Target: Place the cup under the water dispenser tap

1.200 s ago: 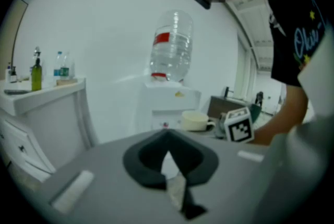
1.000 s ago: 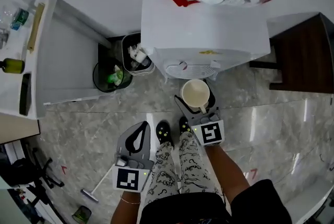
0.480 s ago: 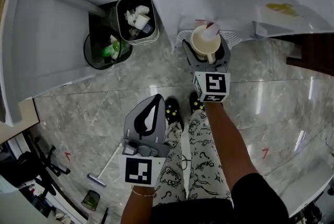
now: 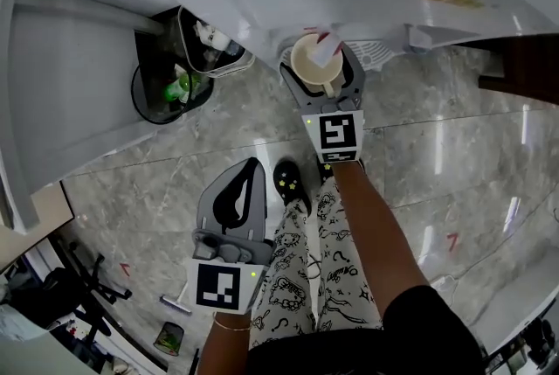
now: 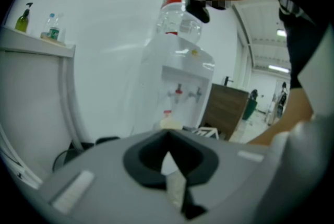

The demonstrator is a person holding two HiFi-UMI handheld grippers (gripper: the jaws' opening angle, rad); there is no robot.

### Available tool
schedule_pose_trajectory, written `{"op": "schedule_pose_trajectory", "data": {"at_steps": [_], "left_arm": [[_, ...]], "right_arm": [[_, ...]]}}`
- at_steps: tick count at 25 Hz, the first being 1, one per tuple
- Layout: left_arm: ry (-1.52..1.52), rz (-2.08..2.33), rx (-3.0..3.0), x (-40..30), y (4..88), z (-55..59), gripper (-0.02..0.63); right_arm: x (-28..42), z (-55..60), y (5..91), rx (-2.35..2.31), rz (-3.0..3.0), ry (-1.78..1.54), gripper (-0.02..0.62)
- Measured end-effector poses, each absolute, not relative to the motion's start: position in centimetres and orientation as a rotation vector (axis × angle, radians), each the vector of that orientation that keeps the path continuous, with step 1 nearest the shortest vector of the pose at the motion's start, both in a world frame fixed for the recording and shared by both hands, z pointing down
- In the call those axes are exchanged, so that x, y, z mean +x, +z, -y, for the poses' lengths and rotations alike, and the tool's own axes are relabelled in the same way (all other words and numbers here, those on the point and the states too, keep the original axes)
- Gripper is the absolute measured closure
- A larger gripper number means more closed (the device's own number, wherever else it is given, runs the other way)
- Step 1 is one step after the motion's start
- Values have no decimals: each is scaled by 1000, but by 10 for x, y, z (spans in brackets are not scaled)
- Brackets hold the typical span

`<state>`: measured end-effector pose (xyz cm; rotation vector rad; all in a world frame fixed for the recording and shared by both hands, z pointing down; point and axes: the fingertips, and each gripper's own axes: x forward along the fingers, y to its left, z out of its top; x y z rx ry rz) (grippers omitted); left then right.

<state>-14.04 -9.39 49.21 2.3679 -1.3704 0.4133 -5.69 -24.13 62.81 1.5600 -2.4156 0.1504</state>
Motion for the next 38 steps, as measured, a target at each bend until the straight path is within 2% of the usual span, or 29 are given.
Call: {"op": "schedule_pose_trajectory", "data": {"at_steps": [15, 29, 38], "left_arm": [[325, 1363, 2303, -133, 488, 101, 609], [329, 1344, 2295, -124, 490, 99, 609], [306, 1399, 2325, -131, 469, 103, 609]], "right_arm": [[-55, 237, 631, 1454, 2448, 231, 186], [-52, 236, 630, 1409, 2474, 319, 152], [-32, 194, 552, 1542, 2544, 125, 152]]}}
